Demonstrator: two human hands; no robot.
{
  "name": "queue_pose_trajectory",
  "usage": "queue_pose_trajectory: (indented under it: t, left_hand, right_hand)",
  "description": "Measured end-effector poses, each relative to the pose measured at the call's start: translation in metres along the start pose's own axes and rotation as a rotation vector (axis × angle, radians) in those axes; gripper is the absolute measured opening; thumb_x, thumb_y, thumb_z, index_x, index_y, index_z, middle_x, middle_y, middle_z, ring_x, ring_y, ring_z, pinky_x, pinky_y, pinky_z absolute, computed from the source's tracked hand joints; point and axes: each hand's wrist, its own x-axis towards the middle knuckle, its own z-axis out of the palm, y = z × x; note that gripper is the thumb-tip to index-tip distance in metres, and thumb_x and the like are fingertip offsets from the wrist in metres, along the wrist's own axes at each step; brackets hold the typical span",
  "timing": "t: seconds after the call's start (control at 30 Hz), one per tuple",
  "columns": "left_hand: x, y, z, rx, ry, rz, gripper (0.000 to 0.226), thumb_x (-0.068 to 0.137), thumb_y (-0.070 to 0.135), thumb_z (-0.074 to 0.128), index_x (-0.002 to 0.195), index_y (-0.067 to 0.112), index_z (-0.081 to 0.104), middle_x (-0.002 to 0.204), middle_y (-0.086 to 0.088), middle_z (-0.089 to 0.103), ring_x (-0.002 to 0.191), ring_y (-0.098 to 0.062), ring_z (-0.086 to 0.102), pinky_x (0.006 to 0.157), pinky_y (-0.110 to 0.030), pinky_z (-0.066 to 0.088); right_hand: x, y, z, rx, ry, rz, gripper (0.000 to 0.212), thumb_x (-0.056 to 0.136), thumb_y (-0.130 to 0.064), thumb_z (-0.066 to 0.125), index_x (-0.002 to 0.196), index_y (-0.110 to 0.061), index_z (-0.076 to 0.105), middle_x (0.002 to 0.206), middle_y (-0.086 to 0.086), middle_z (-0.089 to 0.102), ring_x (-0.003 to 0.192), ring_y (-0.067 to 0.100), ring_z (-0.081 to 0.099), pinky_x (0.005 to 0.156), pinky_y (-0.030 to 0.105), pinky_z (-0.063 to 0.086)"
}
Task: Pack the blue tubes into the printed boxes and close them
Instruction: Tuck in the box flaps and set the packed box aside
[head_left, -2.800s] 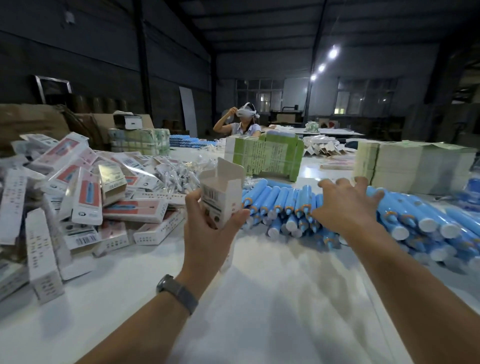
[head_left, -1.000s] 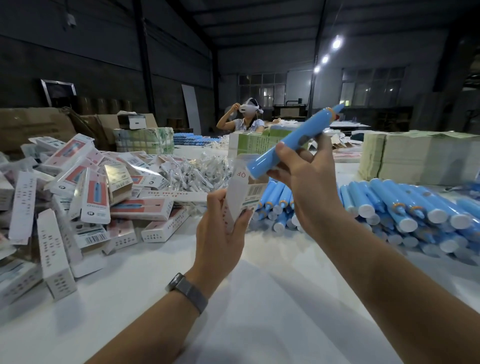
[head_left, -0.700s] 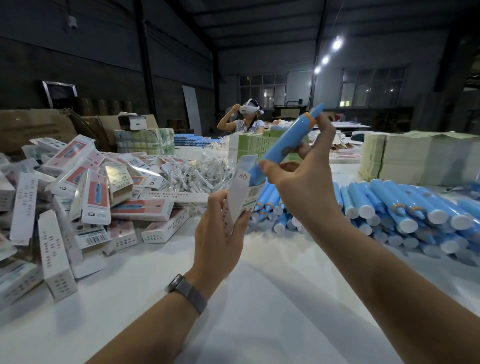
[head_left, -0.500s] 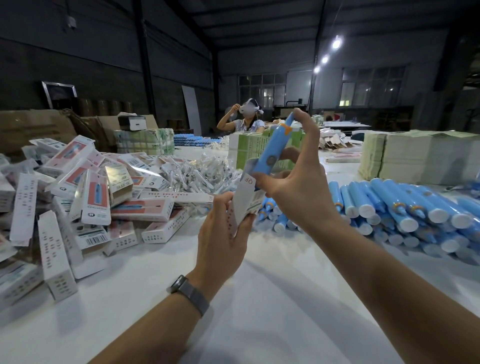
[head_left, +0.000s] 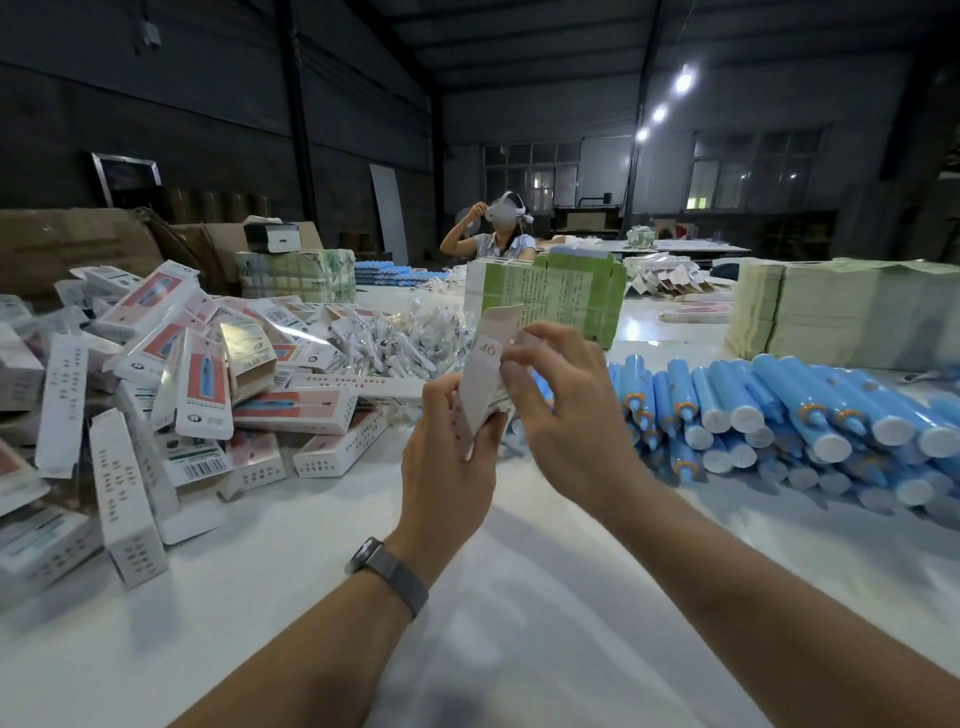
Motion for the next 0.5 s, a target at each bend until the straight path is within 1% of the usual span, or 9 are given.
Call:
queue_pose_trajectory:
  t: [0.03, 0.07, 0.13, 0.23, 0.3, 0.33, 0.4, 0.43, 0.5]
  left_hand:
    - [0.001, -0.002, 0.0, -0.007, 0.006, -0.005, 0.033, 0.09, 0.03, 0.062, 0.114, 0.031, 0.04, 0.099, 0.014, 0.064, 0.087, -0.021, 0.066, 0.067, -0.048, 0.054]
    - [0.001, -0.003, 0.001, -0.013, 0.016, -0.006, 0.033, 0.09, 0.028, 0.062, 0.115, 0.031, 0.04, 0.099, 0.012, 0.064, 0.088, -0.022, 0.066, 0.068, -0.049, 0.054]
    - [0.002, -0.005, 0.0, -0.015, 0.051, -0.005, 0.033, 0.091, 0.027, 0.061, 0.115, 0.03, 0.039, 0.103, 0.003, 0.065, 0.091, -0.025, 0.065, 0.071, -0.049, 0.054]
    - [0.01, -0.012, -0.007, 0.002, 0.183, -0.063, 0.032, 0.093, 0.021, 0.061, 0.115, 0.028, 0.038, 0.109, -0.006, 0.061, 0.098, -0.031, 0.062, 0.08, -0.055, 0.052]
    - [0.017, -0.022, -0.015, 0.068, 0.304, -0.12, 0.031, 0.094, 0.017, 0.06, 0.118, 0.018, 0.041, 0.111, -0.008, 0.059, 0.1, -0.036, 0.06, 0.084, -0.058, 0.049]
    - [0.02, -0.028, -0.02, 0.098, 0.35, -0.154, 0.03, 0.096, 0.015, 0.06, 0.12, 0.012, 0.042, 0.114, -0.011, 0.058, 0.102, -0.038, 0.059, 0.086, -0.059, 0.048]
    - [0.024, -0.035, -0.027, 0.099, 0.393, -0.215, 0.032, 0.098, 0.012, 0.058, 0.124, 0.008, 0.04, 0.121, -0.012, 0.056, 0.109, -0.039, 0.057, 0.092, -0.061, 0.047]
    - [0.026, -0.036, -0.029, 0.083, 0.397, -0.232, 0.033, 0.098, 0.011, 0.057, 0.126, 0.009, 0.039, 0.124, -0.01, 0.054, 0.112, -0.038, 0.056, 0.094, -0.06, 0.047]
    - [0.028, -0.037, -0.031, 0.067, 0.413, -0.24, 0.034, 0.099, 0.009, 0.056, 0.128, 0.009, 0.038, 0.127, -0.011, 0.053, 0.116, -0.036, 0.055, 0.097, -0.057, 0.048]
  right_hand:
    - [-0.003, 0.002, 0.004, -0.03, -0.032, 0.004, 0.018, 0.1, -0.026, 0.056, 0.111, -0.02, 0.069, 0.133, -0.006, 0.048, 0.127, 0.017, 0.037, 0.101, 0.024, 0.028]
    - [-0.004, 0.002, 0.006, -0.039, -0.042, 0.005, 0.019, 0.099, -0.027, 0.056, 0.113, -0.021, 0.069, 0.137, -0.006, 0.045, 0.13, 0.017, 0.035, 0.101, 0.024, 0.027]
    - [-0.003, 0.002, 0.006, -0.014, -0.014, -0.02, 0.022, 0.098, -0.03, 0.057, 0.117, -0.023, 0.067, 0.137, -0.007, 0.043, 0.129, 0.015, 0.039, 0.1, 0.026, 0.031]
    - [-0.002, 0.006, 0.011, 0.052, 0.029, -0.032, 0.031, 0.091, -0.026, 0.058, 0.122, -0.026, 0.06, 0.121, -0.014, 0.05, 0.114, 0.009, 0.05, 0.092, 0.028, 0.043]
    - [0.001, 0.012, 0.023, 0.068, -0.008, 0.045, 0.026, 0.089, -0.015, 0.061, 0.113, -0.024, 0.065, 0.11, -0.011, 0.059, 0.101, 0.01, 0.057, 0.086, 0.034, 0.049]
    - [0.003, 0.015, 0.032, 0.035, -0.064, 0.08, 0.025, 0.088, -0.011, 0.061, 0.109, -0.021, 0.068, 0.108, -0.007, 0.064, 0.098, 0.014, 0.06, 0.087, 0.038, 0.049]
    - [0.012, 0.023, 0.055, -0.109, -0.254, 0.1, 0.027, 0.088, -0.009, 0.058, 0.111, -0.017, 0.07, 0.111, 0.002, 0.069, 0.105, 0.024, 0.06, 0.093, 0.039, 0.045]
    - [0.018, 0.026, 0.068, -0.211, -0.363, 0.073, 0.03, 0.088, -0.011, 0.056, 0.115, -0.017, 0.069, 0.115, 0.005, 0.068, 0.111, 0.028, 0.057, 0.095, 0.038, 0.043]
    - [0.03, 0.03, 0.095, -0.449, -0.553, -0.038, 0.035, 0.089, -0.017, 0.055, 0.122, -0.023, 0.065, 0.124, 0.005, 0.065, 0.12, 0.03, 0.049, 0.095, 0.037, 0.039]
